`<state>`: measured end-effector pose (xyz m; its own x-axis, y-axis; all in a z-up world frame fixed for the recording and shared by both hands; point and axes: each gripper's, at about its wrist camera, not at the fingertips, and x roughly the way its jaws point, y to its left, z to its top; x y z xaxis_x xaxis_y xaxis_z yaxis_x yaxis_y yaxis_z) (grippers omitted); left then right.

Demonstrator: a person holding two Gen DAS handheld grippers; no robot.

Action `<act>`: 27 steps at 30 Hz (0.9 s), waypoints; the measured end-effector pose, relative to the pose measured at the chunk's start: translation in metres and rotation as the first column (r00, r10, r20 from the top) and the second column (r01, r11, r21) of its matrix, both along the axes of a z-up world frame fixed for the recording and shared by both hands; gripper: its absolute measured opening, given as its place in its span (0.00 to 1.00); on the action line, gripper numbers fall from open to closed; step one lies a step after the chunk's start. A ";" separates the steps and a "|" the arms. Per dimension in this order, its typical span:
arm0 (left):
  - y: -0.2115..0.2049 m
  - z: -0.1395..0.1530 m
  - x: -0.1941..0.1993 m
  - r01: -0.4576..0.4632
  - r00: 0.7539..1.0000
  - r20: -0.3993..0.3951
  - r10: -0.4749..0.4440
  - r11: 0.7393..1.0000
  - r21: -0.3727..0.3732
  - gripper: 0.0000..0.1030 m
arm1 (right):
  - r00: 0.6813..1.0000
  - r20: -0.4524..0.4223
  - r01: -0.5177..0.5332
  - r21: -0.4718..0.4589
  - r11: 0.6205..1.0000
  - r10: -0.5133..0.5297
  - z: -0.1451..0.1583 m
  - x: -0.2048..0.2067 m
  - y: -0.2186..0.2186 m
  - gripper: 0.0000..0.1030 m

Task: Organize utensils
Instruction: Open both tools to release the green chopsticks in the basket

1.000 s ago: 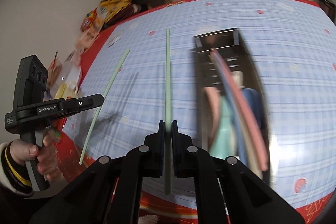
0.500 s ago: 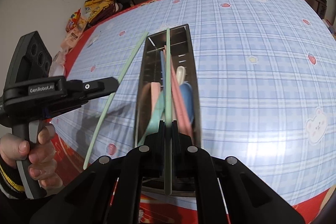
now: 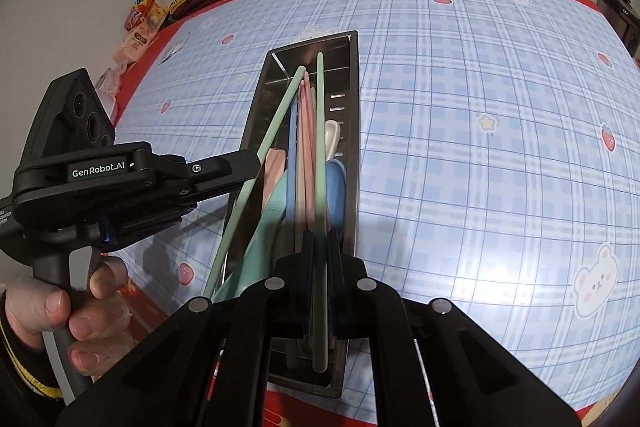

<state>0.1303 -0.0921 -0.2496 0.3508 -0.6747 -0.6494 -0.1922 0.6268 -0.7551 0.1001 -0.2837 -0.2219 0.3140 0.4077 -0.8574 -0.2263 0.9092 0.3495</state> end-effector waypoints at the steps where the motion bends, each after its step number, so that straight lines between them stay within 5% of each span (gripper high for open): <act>1: -0.001 0.000 0.001 -0.002 1.000 0.002 0.002 1.000 -0.004 0.10 | 1.000 -0.002 0.000 0.003 1.000 0.000 0.000 0.001 0.000 0.07; 5: -0.006 0.003 0.005 0.014 1.000 0.003 -0.014 1.000 0.014 0.09 | 1.000 -0.011 -0.004 0.011 1.000 0.004 -0.001 0.005 0.002 0.07; 8: -0.009 0.020 0.010 0.037 0.998 0.044 -0.040 0.996 0.083 0.35 | 1.000 -0.013 0.005 0.003 1.000 -0.005 0.001 0.006 0.003 0.08; 10: -0.006 0.040 0.010 0.039 0.993 0.108 -0.054 0.990 0.135 0.41 | 1.000 -0.003 0.009 0.002 1.000 -0.009 0.007 0.007 0.004 0.09; 17: 0.011 0.102 0.005 0.019 0.957 0.265 -0.119 0.936 0.352 0.77 | 0.993 0.098 0.067 -0.034 0.997 -0.063 0.046 0.006 -0.001 0.59; 21: 0.028 0.138 -0.002 0.003 0.924 0.339 -0.178 0.888 0.459 0.86 | 0.981 0.164 0.113 -0.052 0.992 -0.103 0.074 0.006 -0.005 0.83; 23: 0.037 0.153 -0.005 -0.007 0.907 0.367 -0.205 0.865 0.501 0.93 | 0.972 0.202 0.131 -0.059 0.990 -0.116 0.091 0.006 -0.006 0.93; 27: 0.050 0.190 -0.017 -0.053 0.870 0.420 -0.258 0.798 0.600 0.94 | 0.949 0.279 0.177 -0.078 0.981 -0.149 0.124 -0.002 -0.003 0.94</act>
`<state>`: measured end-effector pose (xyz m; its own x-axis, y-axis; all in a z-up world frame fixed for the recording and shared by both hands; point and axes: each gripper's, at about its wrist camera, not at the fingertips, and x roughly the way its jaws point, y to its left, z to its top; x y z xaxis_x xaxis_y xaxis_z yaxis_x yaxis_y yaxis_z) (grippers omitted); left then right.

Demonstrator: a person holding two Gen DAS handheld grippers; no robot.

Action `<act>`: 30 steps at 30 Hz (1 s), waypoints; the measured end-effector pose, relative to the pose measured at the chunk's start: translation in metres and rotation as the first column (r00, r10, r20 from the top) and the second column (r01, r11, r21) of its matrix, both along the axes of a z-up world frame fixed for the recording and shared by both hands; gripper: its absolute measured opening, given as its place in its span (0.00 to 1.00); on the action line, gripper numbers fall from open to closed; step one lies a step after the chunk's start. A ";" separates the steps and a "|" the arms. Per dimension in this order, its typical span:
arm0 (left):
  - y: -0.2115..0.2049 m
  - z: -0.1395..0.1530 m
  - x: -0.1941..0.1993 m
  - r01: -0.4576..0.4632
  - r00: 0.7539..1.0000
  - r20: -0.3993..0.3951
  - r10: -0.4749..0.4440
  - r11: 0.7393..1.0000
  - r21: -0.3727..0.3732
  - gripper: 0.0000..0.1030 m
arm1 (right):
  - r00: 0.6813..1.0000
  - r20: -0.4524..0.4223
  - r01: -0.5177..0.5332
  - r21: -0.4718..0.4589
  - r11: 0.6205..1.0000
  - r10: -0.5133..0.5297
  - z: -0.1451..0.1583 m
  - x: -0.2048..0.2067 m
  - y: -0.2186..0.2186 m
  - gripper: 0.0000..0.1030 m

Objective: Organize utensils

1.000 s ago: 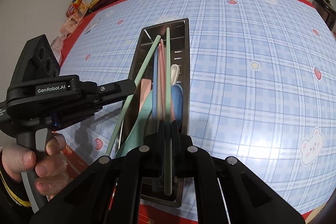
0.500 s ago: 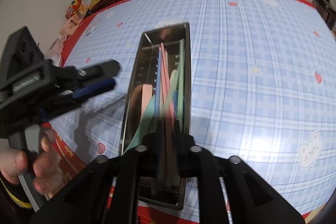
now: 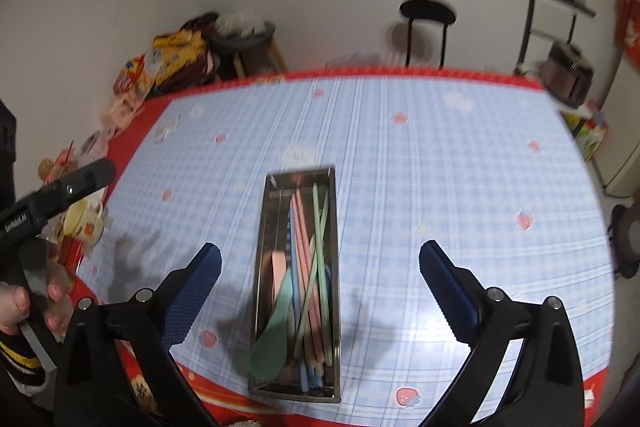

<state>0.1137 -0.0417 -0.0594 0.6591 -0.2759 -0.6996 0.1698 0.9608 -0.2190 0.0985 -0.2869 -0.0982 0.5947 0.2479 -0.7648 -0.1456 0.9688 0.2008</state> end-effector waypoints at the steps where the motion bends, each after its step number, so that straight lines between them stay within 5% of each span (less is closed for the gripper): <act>1: 0.003 0.009 -0.003 -0.005 1.000 0.024 0.004 0.999 0.038 0.94 | 1.000 0.021 0.011 -0.012 1.000 -0.011 0.008 -0.003 0.002 0.94; 13: 0.015 0.107 -0.051 0.026 0.966 0.247 -0.082 0.975 0.221 0.94 | 0.964 0.186 0.203 -0.060 0.977 -0.189 0.092 -0.054 0.007 0.94; 21: 0.011 0.144 -0.077 0.056 0.934 0.334 -0.126 0.975 0.213 0.94 | 0.901 0.303 0.363 -0.132 0.922 -0.311 0.125 -0.094 0.017 0.94; 30: 0.005 0.145 -0.087 0.155 0.925 0.321 -0.201 0.974 0.162 0.94 | 0.846 0.365 0.473 -0.174 0.864 -0.389 0.140 -0.123 0.024 0.94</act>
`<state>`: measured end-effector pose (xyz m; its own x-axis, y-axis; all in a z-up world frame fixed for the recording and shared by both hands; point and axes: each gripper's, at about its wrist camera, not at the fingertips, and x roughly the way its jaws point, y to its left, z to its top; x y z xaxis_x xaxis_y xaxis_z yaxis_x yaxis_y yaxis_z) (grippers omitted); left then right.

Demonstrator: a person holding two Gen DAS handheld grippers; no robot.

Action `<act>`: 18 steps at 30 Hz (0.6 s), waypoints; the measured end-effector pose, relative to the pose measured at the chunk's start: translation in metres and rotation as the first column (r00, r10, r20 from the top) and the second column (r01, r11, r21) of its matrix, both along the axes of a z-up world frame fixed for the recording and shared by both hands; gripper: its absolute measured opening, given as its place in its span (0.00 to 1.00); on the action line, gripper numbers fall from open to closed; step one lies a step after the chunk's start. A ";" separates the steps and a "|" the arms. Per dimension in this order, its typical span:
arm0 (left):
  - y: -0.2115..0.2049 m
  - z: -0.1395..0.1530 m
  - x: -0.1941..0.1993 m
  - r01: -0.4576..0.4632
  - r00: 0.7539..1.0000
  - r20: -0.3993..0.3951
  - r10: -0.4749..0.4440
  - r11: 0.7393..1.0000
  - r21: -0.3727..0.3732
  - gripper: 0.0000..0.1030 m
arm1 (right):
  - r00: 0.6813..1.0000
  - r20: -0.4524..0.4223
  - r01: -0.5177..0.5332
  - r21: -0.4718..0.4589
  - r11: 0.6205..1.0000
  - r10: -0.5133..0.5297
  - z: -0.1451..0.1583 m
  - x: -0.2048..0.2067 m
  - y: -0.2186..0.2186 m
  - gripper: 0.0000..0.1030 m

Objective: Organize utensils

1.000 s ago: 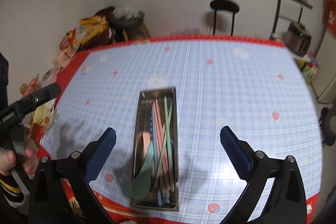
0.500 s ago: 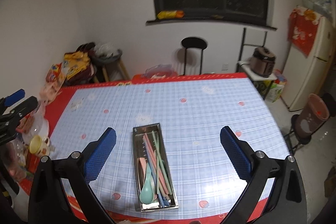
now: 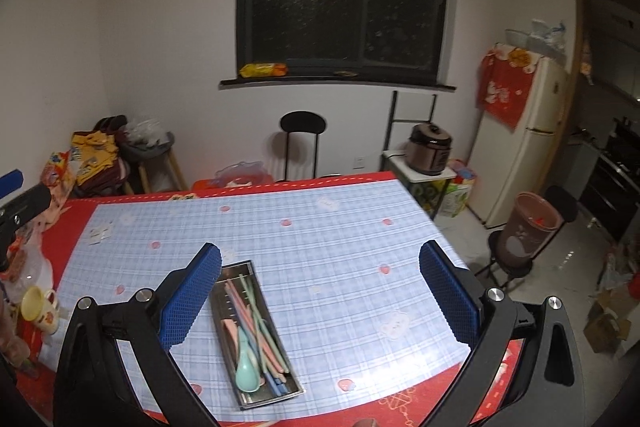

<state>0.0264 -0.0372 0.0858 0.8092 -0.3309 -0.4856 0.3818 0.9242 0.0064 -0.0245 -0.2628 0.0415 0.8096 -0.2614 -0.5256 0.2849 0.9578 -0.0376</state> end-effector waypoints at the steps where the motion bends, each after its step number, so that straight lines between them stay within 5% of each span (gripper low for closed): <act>1: -0.001 -0.001 0.000 0.008 1.000 -0.008 -0.008 1.000 -0.005 0.94 | 1.000 0.002 0.011 -0.008 1.000 -0.011 0.001 -0.002 0.000 0.94; 18: -0.006 -0.015 0.002 0.052 0.997 -0.051 -0.051 0.999 0.006 0.94 | 0.998 -0.014 0.060 -0.042 0.997 -0.061 0.000 -0.008 0.002 0.94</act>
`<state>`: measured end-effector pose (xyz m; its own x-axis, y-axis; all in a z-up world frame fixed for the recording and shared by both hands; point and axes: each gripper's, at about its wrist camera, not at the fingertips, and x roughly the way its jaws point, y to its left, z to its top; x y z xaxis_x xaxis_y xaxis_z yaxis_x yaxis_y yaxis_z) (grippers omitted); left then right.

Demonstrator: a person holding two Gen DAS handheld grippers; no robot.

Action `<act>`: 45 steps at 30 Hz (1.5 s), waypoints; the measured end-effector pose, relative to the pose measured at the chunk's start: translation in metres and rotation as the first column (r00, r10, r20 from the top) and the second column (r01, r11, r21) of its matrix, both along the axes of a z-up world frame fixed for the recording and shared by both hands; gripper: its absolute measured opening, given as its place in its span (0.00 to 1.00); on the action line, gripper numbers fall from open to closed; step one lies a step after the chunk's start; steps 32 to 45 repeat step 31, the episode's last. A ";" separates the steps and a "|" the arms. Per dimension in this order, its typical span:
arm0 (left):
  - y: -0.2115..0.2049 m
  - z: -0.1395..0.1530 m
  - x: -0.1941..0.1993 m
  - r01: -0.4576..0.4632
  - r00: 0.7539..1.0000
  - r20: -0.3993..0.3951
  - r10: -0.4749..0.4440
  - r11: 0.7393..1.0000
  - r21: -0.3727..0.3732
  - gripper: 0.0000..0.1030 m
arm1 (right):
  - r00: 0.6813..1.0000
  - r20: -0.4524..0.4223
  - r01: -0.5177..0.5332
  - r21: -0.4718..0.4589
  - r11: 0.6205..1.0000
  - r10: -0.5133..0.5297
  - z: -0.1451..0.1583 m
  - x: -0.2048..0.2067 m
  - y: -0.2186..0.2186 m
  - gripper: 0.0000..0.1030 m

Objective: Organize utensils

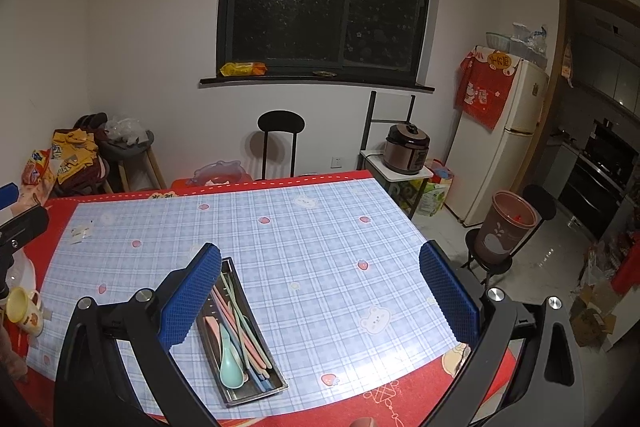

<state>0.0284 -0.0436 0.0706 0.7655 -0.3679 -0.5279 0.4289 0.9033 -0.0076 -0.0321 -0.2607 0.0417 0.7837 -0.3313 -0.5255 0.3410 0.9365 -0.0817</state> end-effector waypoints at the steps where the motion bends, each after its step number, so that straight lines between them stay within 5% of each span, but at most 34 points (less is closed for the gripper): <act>1: 0.000 0.000 0.000 0.001 1.000 -0.001 -0.001 1.000 0.000 0.94 | 1.000 -0.001 0.000 -0.002 1.000 0.000 0.000 0.000 0.000 0.94; 45: -0.002 -0.004 -0.001 -0.009 1.000 -0.016 0.009 1.000 -0.010 0.94 | 0.999 0.000 0.033 -0.004 0.999 -0.033 -0.002 0.001 -0.008 0.94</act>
